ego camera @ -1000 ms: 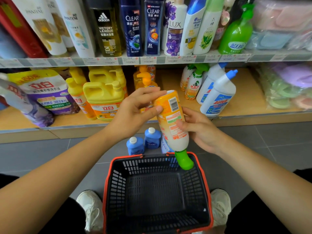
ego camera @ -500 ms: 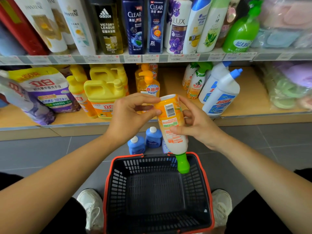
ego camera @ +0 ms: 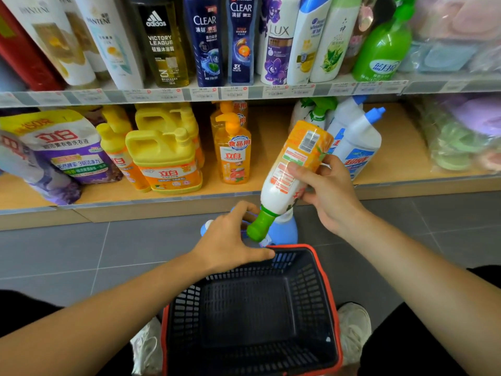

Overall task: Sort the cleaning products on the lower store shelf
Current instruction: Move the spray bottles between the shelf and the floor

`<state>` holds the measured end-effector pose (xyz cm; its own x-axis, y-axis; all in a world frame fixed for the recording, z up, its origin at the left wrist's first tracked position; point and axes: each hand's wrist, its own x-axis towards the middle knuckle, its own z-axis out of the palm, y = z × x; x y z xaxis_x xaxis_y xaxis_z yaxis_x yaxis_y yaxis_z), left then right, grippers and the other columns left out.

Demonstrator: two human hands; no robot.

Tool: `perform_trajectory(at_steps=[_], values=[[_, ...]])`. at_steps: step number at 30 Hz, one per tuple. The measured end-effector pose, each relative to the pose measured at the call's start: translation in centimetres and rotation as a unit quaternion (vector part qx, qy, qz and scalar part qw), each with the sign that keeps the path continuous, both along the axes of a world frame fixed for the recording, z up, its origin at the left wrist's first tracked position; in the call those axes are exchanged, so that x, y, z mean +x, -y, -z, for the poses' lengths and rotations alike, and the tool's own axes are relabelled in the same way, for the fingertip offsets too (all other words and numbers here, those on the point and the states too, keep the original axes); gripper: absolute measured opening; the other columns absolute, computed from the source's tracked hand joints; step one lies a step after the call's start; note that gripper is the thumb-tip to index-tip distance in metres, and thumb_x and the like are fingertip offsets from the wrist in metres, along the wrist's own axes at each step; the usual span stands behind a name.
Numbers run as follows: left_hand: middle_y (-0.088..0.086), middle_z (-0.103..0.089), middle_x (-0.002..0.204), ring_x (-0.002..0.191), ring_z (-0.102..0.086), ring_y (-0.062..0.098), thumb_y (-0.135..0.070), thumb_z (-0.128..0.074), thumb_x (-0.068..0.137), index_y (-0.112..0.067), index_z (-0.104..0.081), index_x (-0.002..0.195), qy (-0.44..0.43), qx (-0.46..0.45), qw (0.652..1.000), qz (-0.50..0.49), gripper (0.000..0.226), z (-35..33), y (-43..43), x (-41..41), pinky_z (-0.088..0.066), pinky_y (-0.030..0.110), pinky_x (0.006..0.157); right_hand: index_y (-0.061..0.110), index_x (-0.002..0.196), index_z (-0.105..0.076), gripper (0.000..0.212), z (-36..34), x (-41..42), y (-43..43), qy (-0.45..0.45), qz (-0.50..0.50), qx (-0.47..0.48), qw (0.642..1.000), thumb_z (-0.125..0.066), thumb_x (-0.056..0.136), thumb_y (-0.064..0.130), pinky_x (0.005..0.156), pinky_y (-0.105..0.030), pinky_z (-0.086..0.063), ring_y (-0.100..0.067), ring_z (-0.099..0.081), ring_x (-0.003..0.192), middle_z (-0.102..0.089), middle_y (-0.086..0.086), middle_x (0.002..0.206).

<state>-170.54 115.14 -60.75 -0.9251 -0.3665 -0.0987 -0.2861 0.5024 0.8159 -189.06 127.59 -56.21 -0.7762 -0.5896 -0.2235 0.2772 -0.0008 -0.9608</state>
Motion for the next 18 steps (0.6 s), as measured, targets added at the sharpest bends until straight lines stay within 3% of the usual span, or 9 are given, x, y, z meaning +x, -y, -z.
perform_trajectory(at_steps=[3, 6, 8, 12, 15, 18], values=[[-0.020, -0.066, 0.104, 0.095, -0.065, 0.002, -0.028, -0.090, 0.072, -0.025, -0.057, 0.110, -0.037, -0.006, 0.999, -0.015, 0.050, 0.4, 0.2, -0.4, -0.056, 0.025, 0.083, 0.018, 0.122, -0.054, 0.054, 0.0, 0.0, 0.0, -0.008, 0.016, -0.014, 1.000, -0.083, 0.077, 0.013, 0.089, -0.057, -0.058, -0.020, -0.071, 0.108, -0.073, -0.001, 0.115], [-0.011, -0.073, 0.105, 0.096, -0.069, 0.007, -0.013, -0.084, 0.080, -0.022, -0.062, 0.105, -0.078, 0.012, 0.996, -0.035, 0.035, 0.3, 0.8, -0.6, -0.057, 0.033, 0.087, 0.044, 0.136, -0.038, 0.078, 0.0, -0.7, -0.3, -0.041, 0.013, -0.047, 0.998, -0.081, 0.081, 0.008, 0.079, -0.045, -0.062, -0.016, -0.070, 0.111, -0.073, 0.007, 0.114], [-0.008, -0.074, 0.104, 0.100, -0.070, 0.011, -0.006, -0.081, 0.082, -0.024, -0.062, 0.105, -0.100, 0.049, 0.993, -0.048, 0.034, -0.1, 1.5, -0.8, -0.057, 0.033, 0.089, 0.050, 0.145, -0.030, 0.084, 0.0, -1.6, -0.6, -0.040, 0.004, -0.051, 0.998, -0.076, 0.087, 0.008, 0.078, -0.040, -0.062, -0.017, -0.070, 0.112, -0.073, 0.007, 0.117], [-0.007, -0.072, 0.099, 0.096, -0.069, 0.010, 0.007, -0.072, 0.086, -0.021, -0.063, 0.113, -0.141, 0.129, 0.979, -0.079, 0.040, -1.4, 3.1, -1.4, -0.055, 0.020, 0.084, 0.035, 0.147, -0.039, 0.061, 0.4, -3.2, -0.9, 0.001, 0.034, 0.008, 0.999, -0.066, 0.096, 0.014, 0.082, -0.041, -0.062, -0.024, -0.074, 0.101, -0.070, -0.002, 0.121], [-0.002, -0.071, 0.107, 0.098, -0.069, 0.007, 0.003, -0.072, 0.088, -0.018, -0.060, 0.120, -0.176, 0.126, 0.969, -0.116, 0.039, -2.7, 4.4, -1.8, -0.056, 0.022, 0.083, 0.026, 0.141, -0.050, 0.048, 1.4, -3.5, -0.9, 0.040, 0.043, 0.066, 0.996, -0.065, 0.097, 0.016, 0.077, -0.037, -0.061, -0.024, -0.076, 0.095, -0.072, -0.010, 0.116], [-0.011, -0.072, 0.107, 0.098, -0.070, 0.004, -0.006, -0.073, 0.091, -0.028, -0.062, 0.120, -0.197, 0.104, 0.966, -0.134, 0.038, -4.0, 5.7, -2.1, -0.058, 0.025, 0.084, 0.019, 0.126, -0.061, 0.032, 2.8, -3.3, -1.0, 0.073, -0.010, 0.145, 0.987, -0.069, 0.095, 0.021, 0.077, -0.038, -0.060, -0.027, -0.075, 0.093, -0.074, -0.014, 0.109]])
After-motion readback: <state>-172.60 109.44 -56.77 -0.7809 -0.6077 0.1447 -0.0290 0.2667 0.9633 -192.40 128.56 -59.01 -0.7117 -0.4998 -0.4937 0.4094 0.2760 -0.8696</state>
